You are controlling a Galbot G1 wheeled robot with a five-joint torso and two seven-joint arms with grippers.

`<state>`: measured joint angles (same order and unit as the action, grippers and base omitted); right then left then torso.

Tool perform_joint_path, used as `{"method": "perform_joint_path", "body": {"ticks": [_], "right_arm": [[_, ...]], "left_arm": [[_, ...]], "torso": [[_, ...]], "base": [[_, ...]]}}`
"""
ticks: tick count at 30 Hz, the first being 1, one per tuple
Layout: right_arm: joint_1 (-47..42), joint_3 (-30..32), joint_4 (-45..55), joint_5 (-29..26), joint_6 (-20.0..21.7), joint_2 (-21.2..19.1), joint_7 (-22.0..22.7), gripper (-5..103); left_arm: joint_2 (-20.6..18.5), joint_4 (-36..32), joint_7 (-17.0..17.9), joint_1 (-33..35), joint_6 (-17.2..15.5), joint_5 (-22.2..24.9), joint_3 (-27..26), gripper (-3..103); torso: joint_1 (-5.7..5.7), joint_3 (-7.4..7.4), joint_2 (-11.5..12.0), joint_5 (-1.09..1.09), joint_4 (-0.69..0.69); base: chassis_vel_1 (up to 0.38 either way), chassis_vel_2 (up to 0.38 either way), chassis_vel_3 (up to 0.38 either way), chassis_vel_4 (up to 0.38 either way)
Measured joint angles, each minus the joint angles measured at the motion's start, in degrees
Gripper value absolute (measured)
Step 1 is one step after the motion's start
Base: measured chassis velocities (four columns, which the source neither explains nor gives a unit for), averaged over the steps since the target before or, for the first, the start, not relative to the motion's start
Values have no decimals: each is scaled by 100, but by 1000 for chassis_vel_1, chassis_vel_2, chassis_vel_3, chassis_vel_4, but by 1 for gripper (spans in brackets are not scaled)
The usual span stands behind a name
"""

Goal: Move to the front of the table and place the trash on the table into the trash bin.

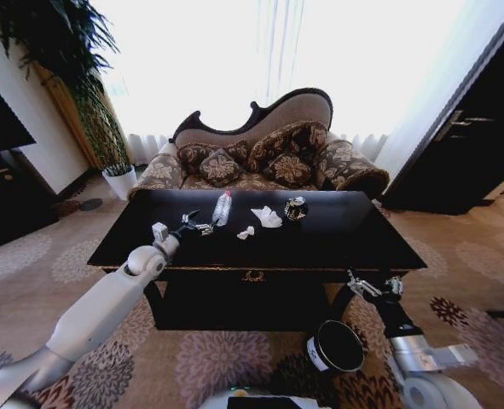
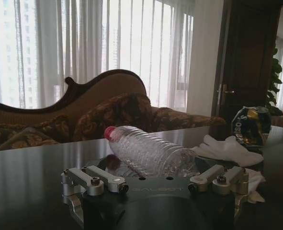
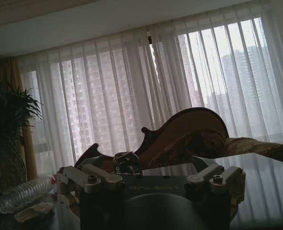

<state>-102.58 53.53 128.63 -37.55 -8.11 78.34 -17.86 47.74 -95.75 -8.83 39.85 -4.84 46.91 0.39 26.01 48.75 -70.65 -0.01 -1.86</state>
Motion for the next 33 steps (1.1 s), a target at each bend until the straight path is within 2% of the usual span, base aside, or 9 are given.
{"method": "perform_joint_path", "body": {"ticks": [5, 8, 22, 29, 33], "right_arm": [[65, -93, -34, 52, 25, -44, 24, 100], [80, -110, -58, 54, 27, -58, 22, 100], [56, -66, -210, 2, -15, -67, -91, 100], [79, -70, -269, 77, -22, -74, -83, 100], [84, -122, -369, 186, -61, -69, -83, 100]], "left_arm": [[-198, -458, 65, 237, -66, 2, -2, 100], [-211, -458, 71, 200, -68, -60, 53, 100], [560, 90, 338, -716, -133, -173, 748, 100], [792, 266, 430, -886, -140, -155, 737, 100], [846, 258, 609, -1106, -240, 72, 600, 100]], "torso": [[0, 0, -1, 0, 2], [-1, 0, -1, 0, 2], [0, 0, 0, 1, 0], [0, 0, 0, -1, 0], [0, 0, 0, 0, 0]], "base": [[0, 0, 0, 0], [0, 0, 0, 0], [0, 0, 0, 0], [0, 0, 0, 0], [0, 0, 0, 0]]}}
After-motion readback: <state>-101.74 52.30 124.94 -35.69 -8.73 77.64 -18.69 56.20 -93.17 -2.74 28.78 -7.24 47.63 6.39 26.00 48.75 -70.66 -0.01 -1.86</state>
